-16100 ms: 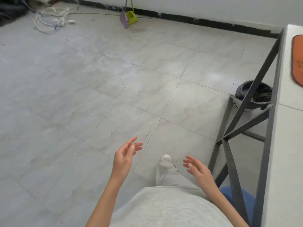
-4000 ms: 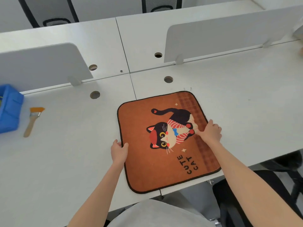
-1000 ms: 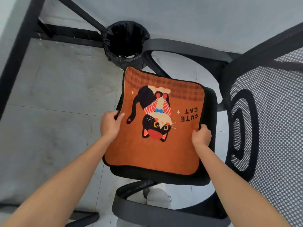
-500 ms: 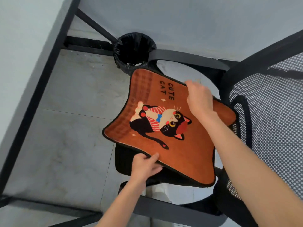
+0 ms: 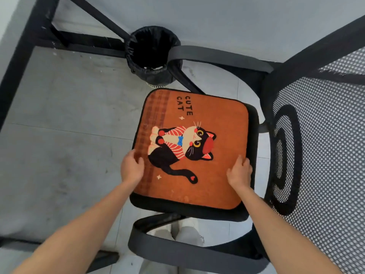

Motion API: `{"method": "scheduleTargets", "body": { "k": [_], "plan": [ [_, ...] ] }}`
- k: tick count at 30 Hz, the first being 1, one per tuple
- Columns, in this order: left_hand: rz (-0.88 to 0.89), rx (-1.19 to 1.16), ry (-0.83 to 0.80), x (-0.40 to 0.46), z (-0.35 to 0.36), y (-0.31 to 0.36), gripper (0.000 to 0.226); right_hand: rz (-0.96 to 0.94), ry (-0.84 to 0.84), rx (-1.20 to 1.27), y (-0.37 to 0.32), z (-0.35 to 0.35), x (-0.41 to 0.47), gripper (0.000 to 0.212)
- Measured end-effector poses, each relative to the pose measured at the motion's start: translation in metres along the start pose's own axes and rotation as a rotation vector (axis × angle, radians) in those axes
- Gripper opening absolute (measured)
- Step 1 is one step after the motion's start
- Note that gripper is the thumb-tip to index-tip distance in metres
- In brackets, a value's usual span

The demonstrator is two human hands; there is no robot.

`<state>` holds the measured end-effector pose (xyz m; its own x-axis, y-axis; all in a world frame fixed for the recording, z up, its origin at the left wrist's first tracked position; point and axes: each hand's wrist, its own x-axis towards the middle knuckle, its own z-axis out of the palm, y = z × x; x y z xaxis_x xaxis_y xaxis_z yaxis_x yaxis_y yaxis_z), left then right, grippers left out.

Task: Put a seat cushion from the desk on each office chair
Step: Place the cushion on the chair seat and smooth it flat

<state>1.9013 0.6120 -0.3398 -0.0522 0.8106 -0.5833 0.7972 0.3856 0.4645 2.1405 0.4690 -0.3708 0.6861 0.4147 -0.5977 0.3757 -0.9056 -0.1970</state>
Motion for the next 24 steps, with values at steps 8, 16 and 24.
{"method": "scheduleTargets", "body": {
  "k": [8, 16, 24],
  "plan": [
    [-0.005, 0.112, -0.047, 0.030, 0.004, -0.010, 0.038, 0.162, 0.169, 0.076, -0.001, 0.015, 0.003, 0.058],
    [-0.073, -0.033, 0.061, 0.025, 0.003, -0.021, 0.035, 0.204, 0.296, 0.174, 0.001, -0.003, 0.010, 0.060],
    [-0.042, -0.028, -0.016, 0.018, 0.011, -0.033, 0.044, 0.249, 0.219, 0.128, 0.012, -0.001, 0.009, 0.058]
  ]
}}
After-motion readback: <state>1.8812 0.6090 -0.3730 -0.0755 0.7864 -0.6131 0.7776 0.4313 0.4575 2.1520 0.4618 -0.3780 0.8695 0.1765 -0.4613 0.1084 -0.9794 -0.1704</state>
